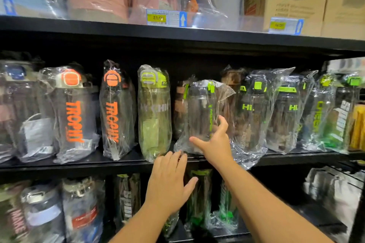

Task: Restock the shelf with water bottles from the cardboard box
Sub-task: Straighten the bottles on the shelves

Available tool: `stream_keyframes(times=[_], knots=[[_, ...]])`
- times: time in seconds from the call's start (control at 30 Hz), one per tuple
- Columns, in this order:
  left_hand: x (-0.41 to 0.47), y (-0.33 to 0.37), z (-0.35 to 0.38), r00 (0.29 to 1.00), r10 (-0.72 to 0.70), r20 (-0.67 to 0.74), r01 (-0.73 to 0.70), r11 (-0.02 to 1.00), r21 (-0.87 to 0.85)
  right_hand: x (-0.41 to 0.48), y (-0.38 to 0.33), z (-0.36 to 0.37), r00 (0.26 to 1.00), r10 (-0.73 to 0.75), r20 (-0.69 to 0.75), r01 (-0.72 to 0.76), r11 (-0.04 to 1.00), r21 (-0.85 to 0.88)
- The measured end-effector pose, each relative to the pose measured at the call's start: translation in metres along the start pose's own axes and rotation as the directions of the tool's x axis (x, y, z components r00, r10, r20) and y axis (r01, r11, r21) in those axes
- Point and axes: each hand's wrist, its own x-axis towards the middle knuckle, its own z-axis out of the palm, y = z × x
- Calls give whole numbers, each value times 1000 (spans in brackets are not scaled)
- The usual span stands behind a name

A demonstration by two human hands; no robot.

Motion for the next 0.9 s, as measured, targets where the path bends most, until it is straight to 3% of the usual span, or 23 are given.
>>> stream_keyframes(times=[0.33, 0.57, 0.9], knots=[[3, 12, 9, 996, -62, -66, 67, 995, 74, -1, 3, -2, 981, -27, 191, 22, 999, 30], [4, 16, 9, 997, -69, -47, 73, 992, 104, 0, 13, -4, 987, -36, 159, 47, 997, -64], [-1, 14, 8, 998, -50, -35, 52, 997, 64, 1, 3, 4, 987, 84, 135, -63, 987, -149]])
